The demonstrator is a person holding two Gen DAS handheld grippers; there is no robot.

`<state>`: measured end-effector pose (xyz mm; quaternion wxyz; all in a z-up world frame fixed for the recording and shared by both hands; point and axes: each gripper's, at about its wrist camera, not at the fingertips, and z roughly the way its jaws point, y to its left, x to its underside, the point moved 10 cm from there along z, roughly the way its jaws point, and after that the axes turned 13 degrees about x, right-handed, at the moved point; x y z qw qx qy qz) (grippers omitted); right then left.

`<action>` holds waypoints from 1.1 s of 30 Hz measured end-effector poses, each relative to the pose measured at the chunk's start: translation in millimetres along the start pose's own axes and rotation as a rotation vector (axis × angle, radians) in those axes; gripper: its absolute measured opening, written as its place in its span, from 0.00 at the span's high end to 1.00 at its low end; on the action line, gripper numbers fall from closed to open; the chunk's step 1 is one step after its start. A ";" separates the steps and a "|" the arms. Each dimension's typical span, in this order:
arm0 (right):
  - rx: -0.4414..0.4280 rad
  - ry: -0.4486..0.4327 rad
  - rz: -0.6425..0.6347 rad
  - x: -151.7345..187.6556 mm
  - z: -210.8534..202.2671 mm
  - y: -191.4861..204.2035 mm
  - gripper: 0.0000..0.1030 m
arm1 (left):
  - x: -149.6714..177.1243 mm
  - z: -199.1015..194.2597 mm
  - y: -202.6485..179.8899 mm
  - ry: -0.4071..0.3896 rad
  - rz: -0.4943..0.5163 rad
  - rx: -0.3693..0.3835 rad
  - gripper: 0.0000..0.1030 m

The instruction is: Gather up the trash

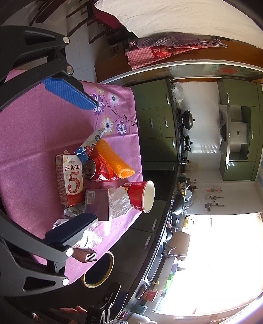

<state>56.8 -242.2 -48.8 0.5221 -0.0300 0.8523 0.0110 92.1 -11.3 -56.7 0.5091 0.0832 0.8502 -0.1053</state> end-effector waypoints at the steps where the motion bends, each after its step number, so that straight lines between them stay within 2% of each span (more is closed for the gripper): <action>1: 0.000 0.000 0.001 0.0 0.0 -0.4 0.04 | 0.0 0.1 -0.3 0.000 0.000 0.000 0.06; 17: -0.003 0.014 0.003 1.9 3.8 -1.9 0.04 | 2.5 1.8 -0.7 0.006 -0.004 0.006 0.06; 22: -0.028 0.038 -0.009 -1.0 11.6 -0.1 0.04 | 1.3 12.1 6.1 0.025 -0.016 0.014 0.06; 26: -0.066 0.039 -0.062 -28.9 22.4 0.7 0.04 | -14.8 22.9 23.3 0.020 -0.017 -0.006 0.06; 30: -0.100 0.118 -0.094 -76.5 63.7 -3.7 0.04 | -41.0 42.7 51.8 0.011 -0.027 -0.063 0.06; 33: -0.055 0.203 -0.121 -105.6 111.0 -7.1 0.04 | -59.4 63.2 67.6 0.007 -0.040 -0.074 0.06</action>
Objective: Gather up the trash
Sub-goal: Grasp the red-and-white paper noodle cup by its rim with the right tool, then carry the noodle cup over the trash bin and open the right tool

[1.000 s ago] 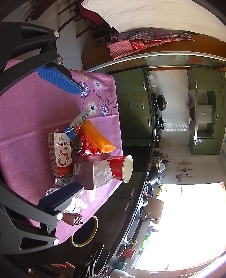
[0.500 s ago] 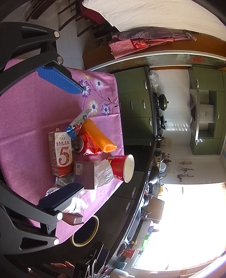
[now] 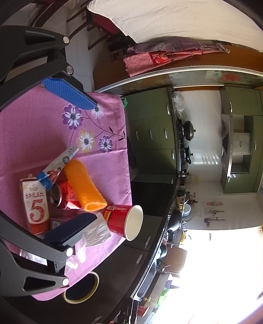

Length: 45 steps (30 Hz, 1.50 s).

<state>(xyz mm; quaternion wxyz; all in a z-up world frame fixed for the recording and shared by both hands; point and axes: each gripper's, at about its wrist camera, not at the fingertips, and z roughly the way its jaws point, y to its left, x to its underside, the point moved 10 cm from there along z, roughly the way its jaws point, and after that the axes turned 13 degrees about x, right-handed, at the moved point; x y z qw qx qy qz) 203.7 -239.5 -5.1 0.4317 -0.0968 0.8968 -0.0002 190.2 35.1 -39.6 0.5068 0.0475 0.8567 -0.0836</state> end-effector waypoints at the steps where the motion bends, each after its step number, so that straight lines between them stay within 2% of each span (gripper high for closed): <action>1: 0.006 0.044 -0.004 -12.3 18.5 -3.2 0.04 | -4.8 8.2 2.4 0.002 -0.008 0.007 0.06; 7: -0.001 0.304 0.071 -55.4 126.4 -20.5 0.05 | -22.6 60.2 6.0 0.031 -0.005 0.048 0.06; 9: -0.005 0.399 0.111 -61.0 164.6 -25.7 0.13 | -26.1 76.9 6.2 0.041 -0.002 0.065 0.06; 11: -0.002 0.487 0.142 -63.4 199.4 -30.0 0.26 | -28.6 94.0 9.3 0.048 -0.007 0.077 0.06; 14: 0.030 0.585 0.153 -61.7 242.9 -32.3 0.44 | -32.0 115.3 14.3 0.057 -0.023 0.094 0.06; 15: 0.034 0.615 0.145 -60.2 255.0 -30.5 0.47 | -32.7 120.5 15.7 0.059 -0.028 0.095 0.06; 17: 0.034 0.660 0.144 -56.7 273.5 -25.0 0.58 | -31.7 127.3 17.2 0.060 -0.034 0.102 0.06; 21: 0.061 0.735 0.120 -40.9 299.9 -17.5 0.66 | -28.7 134.1 20.3 0.065 -0.034 0.108 0.06; 23: 0.073 0.762 0.114 -34.6 310.1 -15.3 0.80 | -26.7 136.1 22.1 0.072 -0.035 0.114 0.06; 26: 0.100 0.774 0.110 -27.2 311.5 -18.5 0.94 | -23.7 136.4 23.3 0.079 -0.038 0.122 0.06; 31: 0.082 0.738 0.139 -33.6 301.8 -30.3 0.95 | -24.2 133.5 21.8 0.076 -0.026 0.118 0.06; 35: 0.067 0.678 0.187 -46.7 266.7 -59.7 0.95 | -27.2 125.9 17.2 0.065 -0.020 0.125 0.06; 40: 0.108 0.604 0.289 -38.4 196.9 -146.0 0.95 | -30.5 113.9 7.1 0.046 0.009 0.139 0.06; 42: 0.151 0.602 0.335 -20.3 172.0 -187.9 0.95 | -31.0 110.2 2.0 0.044 0.016 0.149 0.06; 45: 0.235 0.625 0.417 28.1 140.7 -255.4 0.95 | -30.7 105.8 -6.6 0.041 0.020 0.169 0.06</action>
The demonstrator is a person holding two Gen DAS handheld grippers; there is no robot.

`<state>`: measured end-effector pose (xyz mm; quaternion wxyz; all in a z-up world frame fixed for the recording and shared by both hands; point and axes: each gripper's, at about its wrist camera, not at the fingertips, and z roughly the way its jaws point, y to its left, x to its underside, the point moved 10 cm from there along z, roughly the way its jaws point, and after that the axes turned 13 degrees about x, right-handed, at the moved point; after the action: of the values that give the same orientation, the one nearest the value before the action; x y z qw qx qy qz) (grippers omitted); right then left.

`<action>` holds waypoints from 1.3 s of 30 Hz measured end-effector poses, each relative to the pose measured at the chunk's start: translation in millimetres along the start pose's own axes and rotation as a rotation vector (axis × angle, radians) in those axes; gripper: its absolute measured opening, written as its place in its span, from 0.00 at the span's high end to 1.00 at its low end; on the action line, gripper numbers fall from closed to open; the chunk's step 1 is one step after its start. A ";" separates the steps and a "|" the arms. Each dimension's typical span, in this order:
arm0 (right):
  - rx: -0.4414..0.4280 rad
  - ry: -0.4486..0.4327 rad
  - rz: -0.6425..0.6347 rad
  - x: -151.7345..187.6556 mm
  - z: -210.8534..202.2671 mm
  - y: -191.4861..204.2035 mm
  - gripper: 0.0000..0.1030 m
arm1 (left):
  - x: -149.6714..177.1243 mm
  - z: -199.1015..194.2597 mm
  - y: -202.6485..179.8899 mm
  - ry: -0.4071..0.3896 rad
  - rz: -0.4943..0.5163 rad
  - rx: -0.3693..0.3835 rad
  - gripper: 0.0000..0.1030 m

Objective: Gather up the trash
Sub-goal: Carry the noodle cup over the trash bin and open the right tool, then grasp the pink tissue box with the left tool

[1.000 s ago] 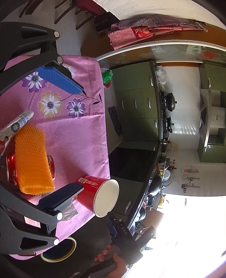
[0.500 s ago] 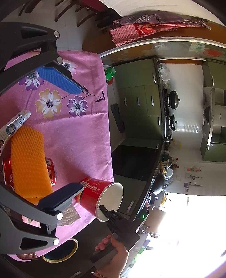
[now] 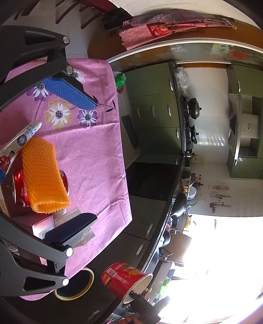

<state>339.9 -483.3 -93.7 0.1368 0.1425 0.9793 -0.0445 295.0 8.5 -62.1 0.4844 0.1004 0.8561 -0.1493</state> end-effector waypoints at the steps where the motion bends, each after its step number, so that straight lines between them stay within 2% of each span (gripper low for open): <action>1: 0.014 0.009 0.026 6.4 6.4 -21.4 0.95 | 0.5 -1.3 -3.7 -0.001 0.002 0.005 0.06; 6: 0.082 0.087 0.162 47.6 72.1 -120.8 0.95 | 1.0 -5.5 -22.9 -0.001 0.026 0.022 0.06; 9: 0.094 0.141 0.215 65.0 120.9 -153.9 0.95 | 2.9 -8.2 -33.1 0.004 0.042 0.027 0.06; 14: 0.074 0.209 0.259 83.4 190.7 -168.9 0.95 | 7.9 -12.9 -43.8 0.027 0.061 0.023 0.06; 21: 0.062 0.245 0.269 80.9 259.0 -186.4 0.93 | 10.8 -22.9 -48.1 0.041 0.079 -0.006 0.06; 24: 0.067 0.258 0.262 81.9 273.6 -190.2 0.85 | 12.2 -24.3 -45.4 0.049 0.068 -0.006 0.06; 26: 0.066 0.260 0.253 81.9 279.2 -189.4 0.75 | 13.9 -24.9 -44.6 0.056 0.057 0.003 0.06; 30: 0.076 0.239 0.236 86.7 276.2 -189.4 0.74 | 20.3 -22.8 -47.6 0.088 0.052 0.028 0.06; 32: 0.071 0.220 0.234 87.2 270.0 -193.5 0.68 | 25.6 -20.6 -53.7 0.107 0.052 0.044 0.06; 36: 0.073 0.168 0.222 87.3 239.8 -192.3 0.67 | 46.4 -13.3 -74.3 0.161 0.045 0.080 0.06; 39: 0.060 0.129 0.221 90.0 219.2 -183.8 0.67 | 68.5 -3.6 -96.9 0.204 0.080 0.095 0.06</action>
<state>259.3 -662.6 -320.2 0.0732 0.2559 0.9627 -0.0490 226.5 -79.0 -103.9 0.3949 0.1720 0.8883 -0.1594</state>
